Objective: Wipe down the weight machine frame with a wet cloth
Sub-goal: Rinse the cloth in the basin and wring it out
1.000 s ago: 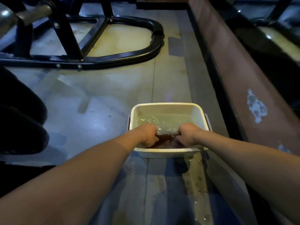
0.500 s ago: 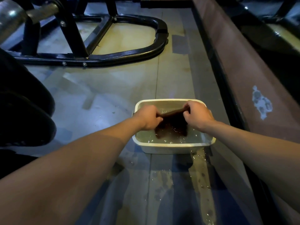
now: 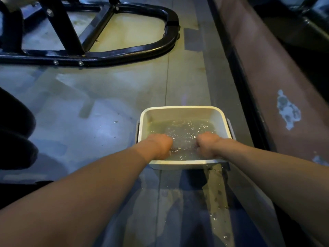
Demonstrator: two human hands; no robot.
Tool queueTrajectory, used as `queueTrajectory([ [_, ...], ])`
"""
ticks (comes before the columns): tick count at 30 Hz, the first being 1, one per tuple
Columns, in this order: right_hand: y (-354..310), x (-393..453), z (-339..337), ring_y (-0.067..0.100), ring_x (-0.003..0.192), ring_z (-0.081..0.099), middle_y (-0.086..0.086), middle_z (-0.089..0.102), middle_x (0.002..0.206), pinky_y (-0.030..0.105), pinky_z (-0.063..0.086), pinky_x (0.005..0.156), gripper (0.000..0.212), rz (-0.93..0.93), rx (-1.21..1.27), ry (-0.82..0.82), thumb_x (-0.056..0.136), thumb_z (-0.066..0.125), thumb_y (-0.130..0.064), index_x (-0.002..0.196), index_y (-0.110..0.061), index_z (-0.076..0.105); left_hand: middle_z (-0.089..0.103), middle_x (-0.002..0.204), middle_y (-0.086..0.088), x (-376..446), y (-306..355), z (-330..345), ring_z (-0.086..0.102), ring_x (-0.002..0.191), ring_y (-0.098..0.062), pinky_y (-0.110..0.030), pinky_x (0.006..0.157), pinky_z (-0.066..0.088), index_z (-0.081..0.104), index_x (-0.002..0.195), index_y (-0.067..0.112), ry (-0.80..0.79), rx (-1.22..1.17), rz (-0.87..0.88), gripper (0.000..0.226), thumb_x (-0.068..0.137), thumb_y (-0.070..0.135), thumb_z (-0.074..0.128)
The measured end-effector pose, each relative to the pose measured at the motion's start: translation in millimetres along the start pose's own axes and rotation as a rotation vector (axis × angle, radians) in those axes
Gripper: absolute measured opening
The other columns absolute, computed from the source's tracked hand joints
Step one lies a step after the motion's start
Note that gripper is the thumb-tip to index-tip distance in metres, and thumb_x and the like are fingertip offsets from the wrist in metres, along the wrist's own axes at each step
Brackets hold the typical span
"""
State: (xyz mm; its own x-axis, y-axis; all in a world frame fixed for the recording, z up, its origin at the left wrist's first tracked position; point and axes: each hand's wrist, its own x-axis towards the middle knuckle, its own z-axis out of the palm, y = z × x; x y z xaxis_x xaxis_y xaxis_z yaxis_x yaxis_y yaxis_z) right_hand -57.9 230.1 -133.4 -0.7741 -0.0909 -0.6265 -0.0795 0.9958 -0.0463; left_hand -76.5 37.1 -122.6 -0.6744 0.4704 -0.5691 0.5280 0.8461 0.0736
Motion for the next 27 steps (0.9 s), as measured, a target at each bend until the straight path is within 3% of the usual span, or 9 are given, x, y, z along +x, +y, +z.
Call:
queueTrajectory([
  [2, 5, 3, 0, 0.027, 0.090, 0.058, 0.008, 0.070, 0.103, 0.027, 0.042, 0.077, 0.018, 0.024, 0.148, 0.042, 0.099, 0.054, -0.022, 0.096, -0.014, 0.069, 0.067, 0.099, -0.007, 4, -6, 0, 0.060, 0.089, -0.026, -0.033, 0.079, 0.048, 0.069, 0.097, 0.017, 0.034, -0.145, 0.008, 0.020, 0.104, 0.029, 0.054],
  [4, 9, 4, -7, 0.025, 0.086, 0.060, 0.008, 0.069, 0.095, 0.031, 0.044, 0.073, 0.025, 0.055, 0.388, 0.150, 0.101, 0.049, -0.027, 0.092, -0.012, 0.066, 0.069, 0.101, -0.007, 7, -12, -1, 0.064, 0.092, -0.026, -0.037, 0.085, 0.054, 0.069, 0.104, 0.013, 0.156, -0.309, 0.012, 0.025, 0.106, 0.030, 0.050],
  [7, 5, 1, -17, 0.024, 0.084, 0.057, 0.004, 0.060, 0.084, 0.034, 0.040, 0.070, 0.032, 0.142, 0.682, 0.397, 0.105, 0.039, -0.031, 0.092, -0.012, 0.061, 0.068, 0.093, -0.005, 10, -12, -8, 0.063, 0.082, -0.021, -0.035, 0.069, 0.050, 0.061, 0.108, 0.018, 0.400, -0.541, -0.010, 0.022, 0.109, 0.032, 0.044],
  [9, 3, 2, -21, 0.024, 0.086, 0.057, 0.005, 0.061, 0.089, 0.034, 0.040, 0.073, 0.027, 0.178, 0.743, 0.535, 0.104, 0.039, -0.029, 0.098, -0.013, 0.060, 0.064, 0.084, -0.001, 10, -10, -14, 0.061, 0.075, -0.018, -0.034, 0.062, 0.047, 0.058, 0.104, 0.019, 0.501, -0.519, -0.031, 0.022, 0.109, 0.035, 0.044],
  [12, 4, 4, -16, 0.020, 0.081, 0.056, 0.001, 0.059, 0.087, 0.032, 0.042, 0.072, 0.014, 0.101, 0.511, 0.546, 0.102, 0.048, -0.024, 0.098, -0.017, 0.060, 0.066, 0.083, -0.002, 9, -7, -19, 0.063, 0.076, -0.023, -0.034, 0.065, 0.049, 0.069, 0.101, 0.018, 0.456, -0.360, -0.042, 0.026, 0.105, 0.037, 0.053],
  [17, 4, -1, 0, 0.031, 0.096, 0.064, 0.008, 0.067, 0.106, 0.041, 0.058, 0.084, 0.019, 0.013, 0.012, 0.314, 0.092, 0.059, -0.019, 0.104, -0.013, 0.073, 0.066, 0.096, -0.006, 0, 0, -12, 0.059, 0.084, -0.026, -0.033, 0.070, 0.044, 0.070, 0.107, 0.014, 0.180, -0.049, -0.028, 0.023, 0.101, 0.033, 0.059],
  [21, -6, -3, 2, 0.033, 0.098, 0.067, 0.009, 0.071, 0.107, 0.037, 0.057, 0.085, 0.020, 0.006, -0.078, 0.201, 0.091, 0.063, -0.019, 0.106, -0.014, 0.075, 0.063, 0.100, -0.005, -9, 1, -15, 0.061, 0.094, -0.029, -0.033, 0.075, 0.043, 0.068, 0.110, 0.013, 0.089, 0.111, -0.020, 0.021, 0.104, 0.026, 0.052],
  [25, -9, -8, -15, 0.028, 0.086, 0.065, 0.010, 0.070, 0.089, 0.030, 0.050, 0.066, 0.021, 0.119, 0.426, 0.243, 0.096, 0.057, -0.022, 0.092, -0.008, 0.071, 0.068, 0.101, -0.012, -11, -4, -30, 0.061, 0.090, -0.027, -0.033, 0.078, 0.050, 0.069, 0.108, 0.007, 0.173, -0.385, -0.098, 0.025, 0.105, 0.025, 0.050],
  [27, -6, -13, -27, 0.028, 0.081, 0.064, 0.010, 0.068, 0.084, 0.033, 0.053, 0.069, 0.025, 0.191, 0.797, 0.348, 0.096, 0.051, -0.023, 0.087, -0.007, 0.068, 0.069, 0.099, -0.014, -15, -9, -41, 0.064, 0.093, -0.030, -0.032, 0.080, 0.052, 0.069, 0.109, 0.003, 0.256, -0.598, -0.147, 0.030, 0.106, 0.024, 0.048],
])
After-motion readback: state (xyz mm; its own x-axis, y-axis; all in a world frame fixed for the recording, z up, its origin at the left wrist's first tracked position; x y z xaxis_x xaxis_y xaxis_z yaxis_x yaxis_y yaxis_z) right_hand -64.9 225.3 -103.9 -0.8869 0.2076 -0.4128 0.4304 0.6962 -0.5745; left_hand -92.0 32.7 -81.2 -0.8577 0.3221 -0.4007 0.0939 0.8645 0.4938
